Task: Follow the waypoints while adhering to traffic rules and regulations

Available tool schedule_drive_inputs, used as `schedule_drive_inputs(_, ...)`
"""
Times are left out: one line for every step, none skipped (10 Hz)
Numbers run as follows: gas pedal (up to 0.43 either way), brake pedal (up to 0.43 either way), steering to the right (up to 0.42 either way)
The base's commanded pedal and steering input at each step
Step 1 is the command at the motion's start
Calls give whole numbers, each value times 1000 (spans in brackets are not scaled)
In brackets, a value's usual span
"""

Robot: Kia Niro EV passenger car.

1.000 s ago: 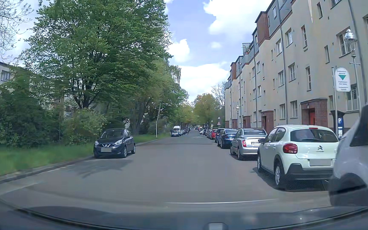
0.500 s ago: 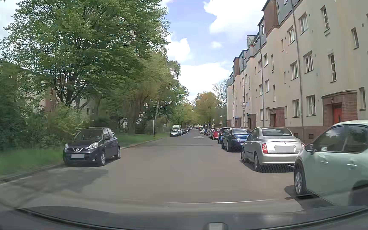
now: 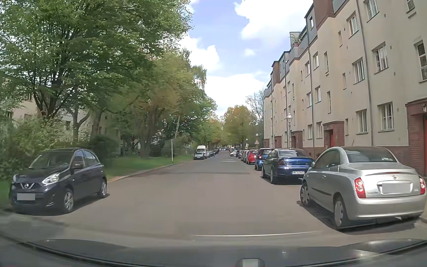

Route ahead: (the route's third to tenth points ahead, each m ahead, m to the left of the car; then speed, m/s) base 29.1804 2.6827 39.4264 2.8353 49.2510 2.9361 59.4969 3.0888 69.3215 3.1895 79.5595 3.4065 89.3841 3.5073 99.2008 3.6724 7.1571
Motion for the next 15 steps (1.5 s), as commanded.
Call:
schedule_drive_inputs(79, 18, 6)
schedule_drive_inputs(79, 18, 6)
schedule_drive_inputs(79, 18, 6)
schedule_drive_inputs(79, 18, 5)
schedule_drive_inputs(79, 18, 5)
schedule_drive_inputs(79, 18, 4)
schedule_drive_inputs(79, 18, 4)
schedule_drive_inputs(79, 18, 4)
schedule_drive_inputs(79, 18, 2)
schedule_drive_inputs(79, 18, -3)
schedule_drive_inputs(79, 18, -5)
schedule_drive_inputs(79, 18, -5)
schedule_drive_inputs(67, 18, -4)
schedule_drive_inputs(67, 18, -3)
schedule_drive_inputs(67, 18, -2)
